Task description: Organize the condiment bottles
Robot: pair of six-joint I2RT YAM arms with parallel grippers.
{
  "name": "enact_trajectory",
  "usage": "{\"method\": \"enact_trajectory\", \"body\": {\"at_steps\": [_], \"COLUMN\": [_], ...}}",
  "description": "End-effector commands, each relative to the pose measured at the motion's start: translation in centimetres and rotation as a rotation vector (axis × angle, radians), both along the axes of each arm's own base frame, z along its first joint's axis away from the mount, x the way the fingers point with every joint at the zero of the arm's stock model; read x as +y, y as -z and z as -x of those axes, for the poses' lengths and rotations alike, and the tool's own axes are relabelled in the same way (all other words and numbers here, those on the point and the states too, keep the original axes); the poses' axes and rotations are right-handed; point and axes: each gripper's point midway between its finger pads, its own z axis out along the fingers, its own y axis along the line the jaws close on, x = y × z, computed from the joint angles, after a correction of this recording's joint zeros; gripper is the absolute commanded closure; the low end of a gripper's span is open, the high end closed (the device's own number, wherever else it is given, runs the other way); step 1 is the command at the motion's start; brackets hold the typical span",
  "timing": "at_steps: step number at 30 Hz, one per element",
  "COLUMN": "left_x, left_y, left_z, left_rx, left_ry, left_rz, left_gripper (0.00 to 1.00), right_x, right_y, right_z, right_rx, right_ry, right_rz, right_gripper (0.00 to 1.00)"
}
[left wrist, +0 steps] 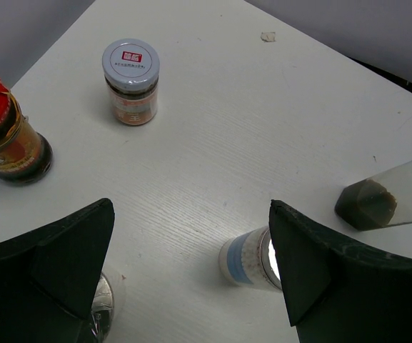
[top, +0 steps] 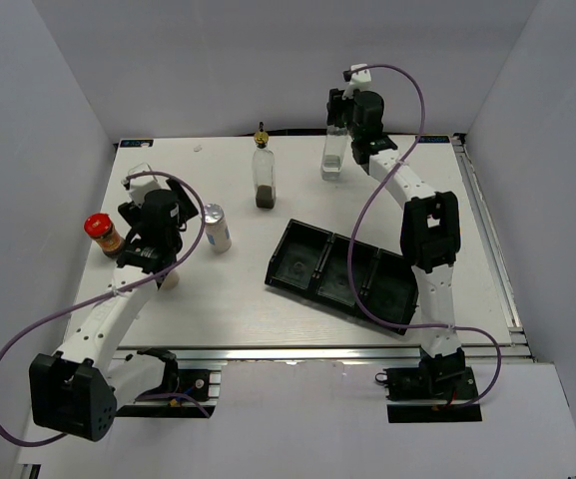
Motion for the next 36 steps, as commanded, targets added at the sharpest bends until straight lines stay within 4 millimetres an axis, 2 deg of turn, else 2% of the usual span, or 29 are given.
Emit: {"method": "enact_trajectory", "body": {"at_steps": [1, 2, 3, 4, 5, 9, 10, 12, 13, 15, 16, 18, 19, 20, 21, 22, 23, 24, 26, 27, 28, 30, 31, 34, 36], "left_x": [0.8, 0.8, 0.9, 0.9, 1.0, 1.0, 0.9, 0.8, 0.8, 0.8, 0.8, 0.7, 0.7, 0.7, 0.7, 0.7, 0.7, 0.6, 0.5, 0.4, 0.3, 0.3, 0.3, 0.4, 0.4], "left_y": [-0.8, -0.9, -0.9, -0.9, -0.9, -1.2, -1.2, -1.4, -1.4, -1.4, -1.4, -1.5, -1.5, -1.5, -1.5, -1.4, -1.5, -1.5, -1.6, -1.6, -1.5, -1.4, -1.3, -1.3, -1.3], "left_z": [0.5, 0.6, 0.7, 0.7, 0.8, 0.9, 0.9, 0.9, 1.0, 1.1, 1.1, 1.2, 1.2, 1.3, 1.4, 1.5, 1.5, 1.6, 1.6, 1.5, 1.5, 1.6, 1.6, 1.6, 1.6], "left_rx": [-0.035, -0.036, -0.036, -0.034, -0.036, -0.047, -0.046, -0.052, -0.05, -0.05, -0.049, -0.053, -0.055, -0.053, -0.054, -0.05, -0.05, -0.05, -0.053, -0.056, -0.054, -0.049, -0.043, -0.039, -0.041], "left_ry": [-0.027, -0.029, -0.033, -0.034, -0.038, -0.039, -0.035, -0.034, -0.031, -0.033, -0.031, -0.028, -0.028, -0.025, -0.024, -0.028, -0.024, -0.021, -0.016, -0.007, -0.004, -0.004, -0.004, -0.013, -0.014], "left_rz": [-0.005, -0.005, -0.006, -0.006, -0.004, 0.005, 0.008, 0.015, 0.017, 0.022, 0.024, 0.029, 0.031, 0.032, 0.034, 0.033, 0.036, 0.038, 0.041, 0.045, 0.046, 0.048, 0.047, 0.044, 0.047], "left_gripper": [0.02, 0.02, 0.02, 0.02, 0.02, 0.02, 0.02, 0.02, 0.02, 0.02, 0.02, 0.02, 0.02, 0.02, 0.02, 0.02, 0.02, 0.02, 0.02, 0.02, 0.02, 0.02, 0.02, 0.02, 0.02], "right_x": [0.0, 0.0, 0.3, 0.3, 0.2, 0.6, 0.5, 0.3, -0.3, -0.8, -1.4, -2.1, -2.9, -3.3, -3.9, -5.0, -5.8, -7.0, -8.3, -8.8, -9.6, -10.5, -11.3, -12.7, -13.3], "right_y": [-3.9, -4.0, -4.0, -4.9, -5.3, -9.2, -11.6, -13.5, -15.8, -17.1, -18.3, -18.8, -20.9, -19.0, -19.1, -20.7, -18.4, -20.1, -19.8, -18.6, -19.9, -17.8, -18.3, -15.6, -15.2], "right_z": [-0.3, -0.2, 0.1, 0.3, 0.5, 2.2, 3.1, 4.3, 5.7, 7.2, 9.0, 10.8, 12.9, 13.5, 14.6, 17.0, 17.7, 20.2, 22.2, 23.1, 24.9, 26.4, 27.9, 30.3, 31.7], "right_rx": [-0.098, -0.1, -0.097, -0.11, -0.123, -0.171, -0.203, -0.213, -0.239, -0.245, -0.252, -0.249, -0.275, -0.229, -0.216, -0.227, -0.17, -0.191, -0.177, -0.149, -0.173, -0.094, -0.099, -0.027, -0.029], "right_ry": [0.019, 0.011, -0.007, -0.012, -0.019, -0.072, -0.081, -0.096, -0.093, -0.093, -0.093, -0.092, -0.09, -0.081, -0.069, -0.056, -0.029, -0.005, 0.026, 0.038, 0.048, 0.077, 0.093, 0.144, 0.157], "right_rz": [-0.047, -0.041, -0.04, -0.044, -0.018, -0.006, -0.012, -0.011, -0.018, -0.017, -0.019, 0.0, 0.001, 0.026, 0.03, 0.025, 0.03, 0.012, 0.006, 0.015, 0.005, 0.0, -0.02, -0.072, -0.096], "right_gripper": [0.49, 0.55, 0.79, 0.92, 1.0, 1.0, 1.0, 1.0, 1.0, 1.0, 1.0, 1.0, 1.0, 1.0, 1.0, 1.0, 1.0, 1.0, 1.0, 1.0, 1.0, 1.0, 1.0, 1.0, 1.0]}}
